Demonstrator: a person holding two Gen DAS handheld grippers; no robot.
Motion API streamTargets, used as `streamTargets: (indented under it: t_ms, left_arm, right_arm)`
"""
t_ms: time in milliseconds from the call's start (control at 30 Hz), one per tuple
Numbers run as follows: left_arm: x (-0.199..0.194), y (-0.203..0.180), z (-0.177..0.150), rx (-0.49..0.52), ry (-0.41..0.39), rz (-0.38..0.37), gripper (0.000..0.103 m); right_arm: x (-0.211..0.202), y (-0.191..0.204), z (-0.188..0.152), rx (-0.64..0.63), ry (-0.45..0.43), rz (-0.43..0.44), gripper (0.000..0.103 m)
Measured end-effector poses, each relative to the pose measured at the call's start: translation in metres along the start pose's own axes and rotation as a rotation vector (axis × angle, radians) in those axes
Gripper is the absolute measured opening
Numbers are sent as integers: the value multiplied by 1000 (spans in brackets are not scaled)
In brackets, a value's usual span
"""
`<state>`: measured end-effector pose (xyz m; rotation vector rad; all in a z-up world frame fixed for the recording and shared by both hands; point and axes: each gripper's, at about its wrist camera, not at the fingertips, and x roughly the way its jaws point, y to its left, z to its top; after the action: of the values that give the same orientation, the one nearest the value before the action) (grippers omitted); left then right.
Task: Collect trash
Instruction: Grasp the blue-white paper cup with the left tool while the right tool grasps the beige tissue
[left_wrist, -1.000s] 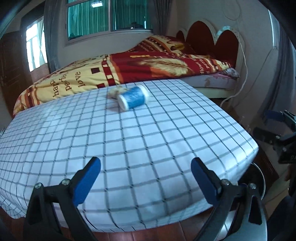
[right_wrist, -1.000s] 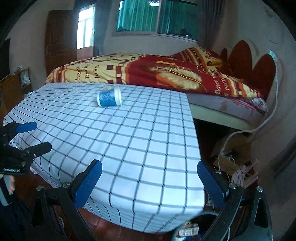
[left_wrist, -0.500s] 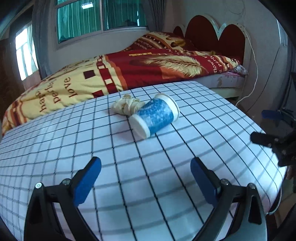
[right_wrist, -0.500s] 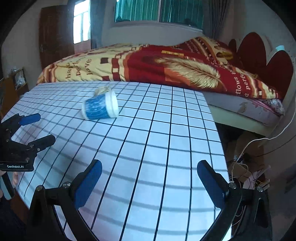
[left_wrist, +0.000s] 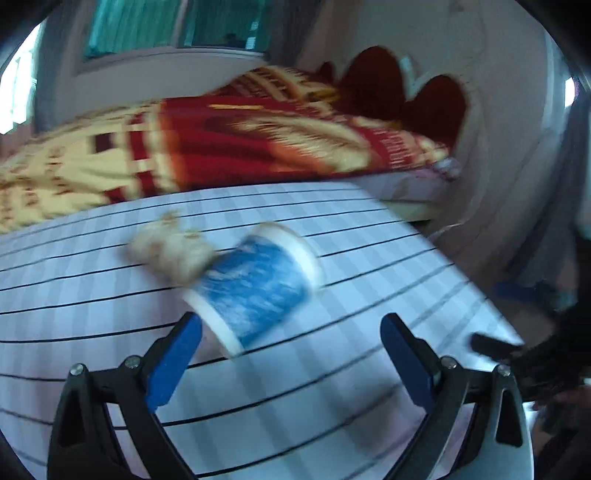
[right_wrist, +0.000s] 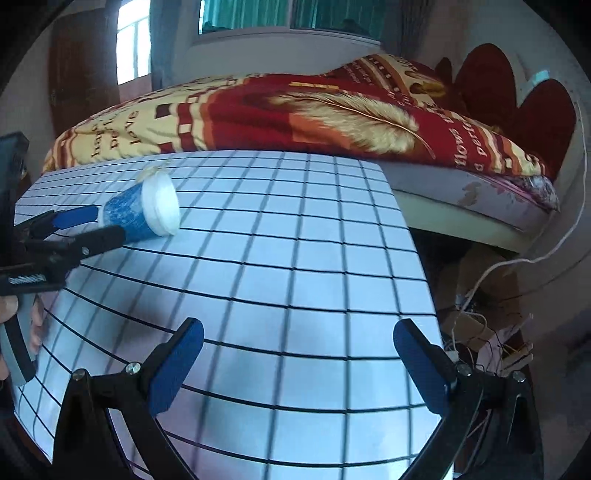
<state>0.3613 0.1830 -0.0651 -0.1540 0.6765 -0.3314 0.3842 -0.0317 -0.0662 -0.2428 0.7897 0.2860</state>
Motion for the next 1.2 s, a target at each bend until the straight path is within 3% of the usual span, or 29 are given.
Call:
streamTargets:
  t_ms: [33, 200, 233, 400, 500, 567, 667, 767, 833, 867, 933, 1000, 1200]
  left_arm:
    - [-6, -6, -1, 8, -28, -18, 98]
    - [-9, -1, -6, 117, -29, 203, 97]
    - [-4, 5, -3, 120, -11, 217, 97]
    - [24, 22, 16, 172, 42, 160, 97]
    - [34, 11, 16, 174, 92, 22, 97]
    - [29, -3, 9, 206, 81, -17, 97]
    - [29, -21, 4, 261, 63, 84, 97]
    - [42, -28, 10, 278, 69, 139, 97]
    - [55, -29, 15, 273, 116, 128, 89]
    - [60, -29, 15, 270, 137, 121, 75]
    - [64, -31, 14, 273, 151, 137, 68]
    - [58, -29, 13, 224, 134, 127, 62]
    - [12, 0, 3, 100, 47, 230, 60]
  right_arm:
    - [-1, -4, -1, 7, 0, -4, 103]
    - [1, -17, -3, 29, -2, -10, 103]
    - [3, -18, -2, 34, -3, -4, 103]
    - [10, -14, 2, 25, -6, 3, 103]
    - [13, -18, 2, 35, -6, 3, 103]
    - [14, -22, 0, 39, -7, -3, 103]
    - [19, -31, -3, 53, 2, -11, 103]
    - [22, -38, -7, 77, 10, -12, 103]
    - [21, -39, -8, 79, 9, -6, 103]
    - [20, -39, -8, 75, 7, -8, 103]
    - [20, -40, -7, 67, 7, -12, 103]
    - [21, -41, -5, 70, 6, -10, 103]
    - [27, -28, 7, 62, -1, 20, 103]
